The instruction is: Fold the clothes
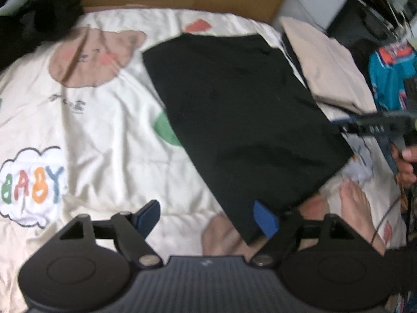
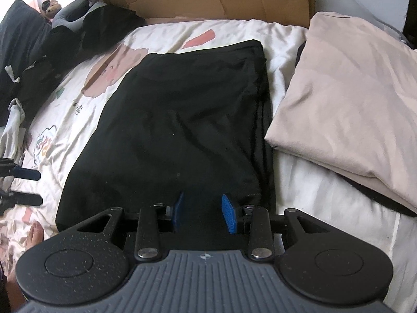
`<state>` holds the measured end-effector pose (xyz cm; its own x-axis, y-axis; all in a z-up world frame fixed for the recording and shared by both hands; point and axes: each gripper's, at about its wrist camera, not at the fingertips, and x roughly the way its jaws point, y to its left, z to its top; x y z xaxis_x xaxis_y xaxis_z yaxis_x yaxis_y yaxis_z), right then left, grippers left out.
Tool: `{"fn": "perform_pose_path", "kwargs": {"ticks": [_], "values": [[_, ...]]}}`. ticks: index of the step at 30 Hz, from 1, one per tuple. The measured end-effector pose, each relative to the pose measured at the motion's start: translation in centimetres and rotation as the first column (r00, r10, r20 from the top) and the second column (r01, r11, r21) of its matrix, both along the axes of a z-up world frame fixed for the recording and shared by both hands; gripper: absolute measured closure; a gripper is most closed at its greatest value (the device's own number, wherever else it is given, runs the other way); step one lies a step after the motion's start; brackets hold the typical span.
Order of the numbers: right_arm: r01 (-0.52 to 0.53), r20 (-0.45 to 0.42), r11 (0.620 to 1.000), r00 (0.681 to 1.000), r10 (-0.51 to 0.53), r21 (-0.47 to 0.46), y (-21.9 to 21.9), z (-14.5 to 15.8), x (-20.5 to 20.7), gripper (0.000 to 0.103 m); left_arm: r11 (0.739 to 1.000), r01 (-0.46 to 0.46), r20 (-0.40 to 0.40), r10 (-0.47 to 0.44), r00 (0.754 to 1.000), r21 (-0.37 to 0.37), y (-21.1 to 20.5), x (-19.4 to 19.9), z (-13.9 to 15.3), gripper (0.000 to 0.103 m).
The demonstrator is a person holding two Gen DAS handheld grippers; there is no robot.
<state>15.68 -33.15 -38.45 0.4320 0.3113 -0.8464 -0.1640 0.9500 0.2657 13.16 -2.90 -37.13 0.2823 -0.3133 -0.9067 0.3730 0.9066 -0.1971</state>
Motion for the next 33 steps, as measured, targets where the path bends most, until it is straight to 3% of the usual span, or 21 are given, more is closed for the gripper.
{"fn": "perform_pose_path", "kwargs": {"ticks": [8, 13, 21, 24, 26, 33], "values": [[-0.027, -0.006, 1.0, 1.0, 0.027, 0.005, 0.8, -0.3, -0.4, 0.064, 0.991, 0.116, -0.017, -0.115, 0.993, 0.068, -3.4, -1.4, -1.5, 0.022], [-0.048, -0.004, 0.999, 0.999, 0.048, 0.009, 1.3, -0.6, -0.6, 0.064, 0.979, 0.147, 0.007, -0.15, 0.989, 0.145, -4.8, -1.8, -2.9, 0.024], [-0.053, -0.007, 0.998, 0.999, 0.053, 0.018, 1.6, -0.9, -0.8, 0.064, 0.964, 0.176, 0.057, -0.191, 0.98, 0.201, -6.7, -1.9, -3.6, 0.026], [-0.056, -0.011, 0.998, 0.998, 0.056, 0.012, 1.6, -1.1, -0.9, 0.064, 0.955, 0.196, 0.074, -0.217, 0.973, 0.225, -6.8, -2.1, -3.4, 0.033], [-0.056, -0.018, 0.998, 0.998, 0.056, 0.0, 1.5, -1.4, -0.9, 0.064, 0.949, 0.208, 0.076, -0.231, 0.97, 0.235, -6.6, -2.4, -3.4, 0.045], [-0.048, -0.048, 0.998, 0.998, 0.046, -0.044, 1.1, -2.5, -1.2, 0.064, 0.932, 0.269, 0.092, -0.298, 0.95, 0.245, -6.1, -3.4, -2.3, 0.071]]}}
